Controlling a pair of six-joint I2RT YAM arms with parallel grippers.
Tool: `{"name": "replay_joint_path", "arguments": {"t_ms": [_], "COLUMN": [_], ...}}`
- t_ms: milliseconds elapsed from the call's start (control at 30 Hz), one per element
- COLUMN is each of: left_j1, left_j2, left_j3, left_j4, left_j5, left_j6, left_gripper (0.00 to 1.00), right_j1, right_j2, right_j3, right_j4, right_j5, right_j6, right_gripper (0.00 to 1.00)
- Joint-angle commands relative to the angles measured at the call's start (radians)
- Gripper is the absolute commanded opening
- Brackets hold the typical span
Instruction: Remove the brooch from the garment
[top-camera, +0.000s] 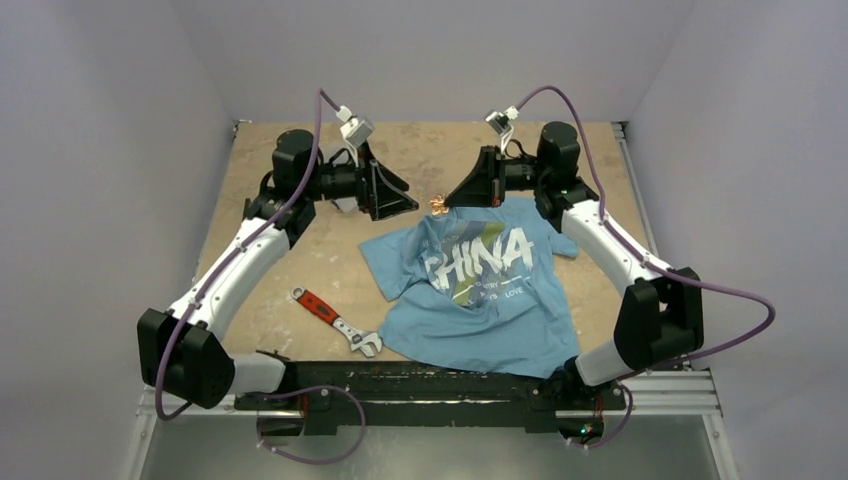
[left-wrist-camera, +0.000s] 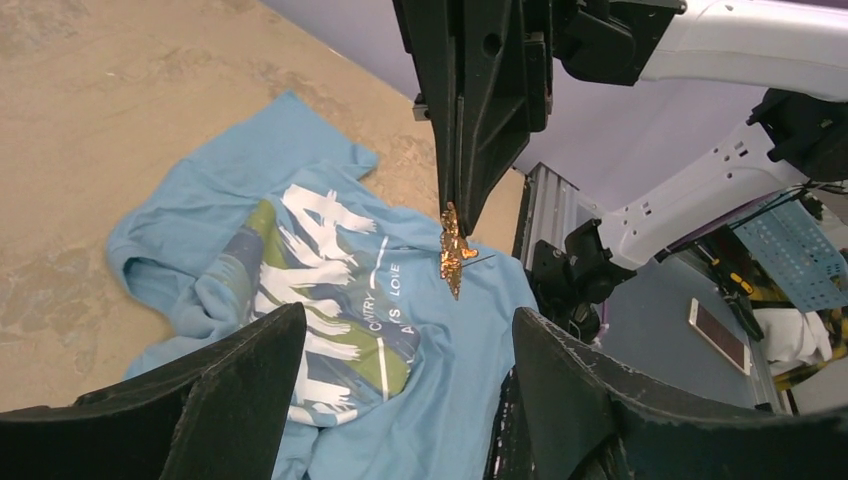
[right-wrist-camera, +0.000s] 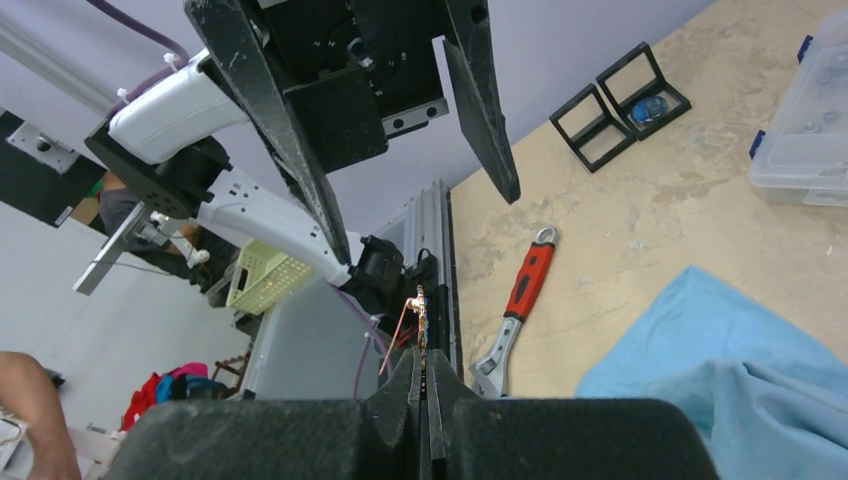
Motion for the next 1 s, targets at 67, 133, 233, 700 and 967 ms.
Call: {"name": "replay_joint_path", "arguments": {"t_ms": [67, 133, 233, 700, 967], "left_j1": [-0.07, -0.095, -0.124, -0.166, -0.166], "left_j2": [-0.039, -0.041, -0.039, -0.024, -0.014], "left_j3": [0.013, 0.018, 0.033, 0.053, 0.051], "left_j4": [0.024, 0.007, -0.053, -0.024, 0.056], "left_j5": [-0.027, -0.058, -0.091, -0.113, -0.081], "left_j6": [-0.018, -0.003, 0.027, 0.021, -0.024], "left_gripper": [0.75, 0.73, 0.72, 0.64, 0.6], "right_j1": [0.002, 0.004, 0.008, 0.026, 0.029], "right_j2": [-0.051, -0.055, -0.06, -0.08, -0.08], "right_j3": [0.023, 0.022, 0.017, 0.01, 0.01], "right_j4": [0.03, 0.031, 0.03, -0.007, -0.022], "right_j5": [-0.005, -0.002, -0.002, 0.004, 0.007], "right_j6": [0.047, 0.05, 0.05, 0.013, -0.004], "right_gripper": [0.0, 0.0, 0.0, 0.0, 0.0]}}
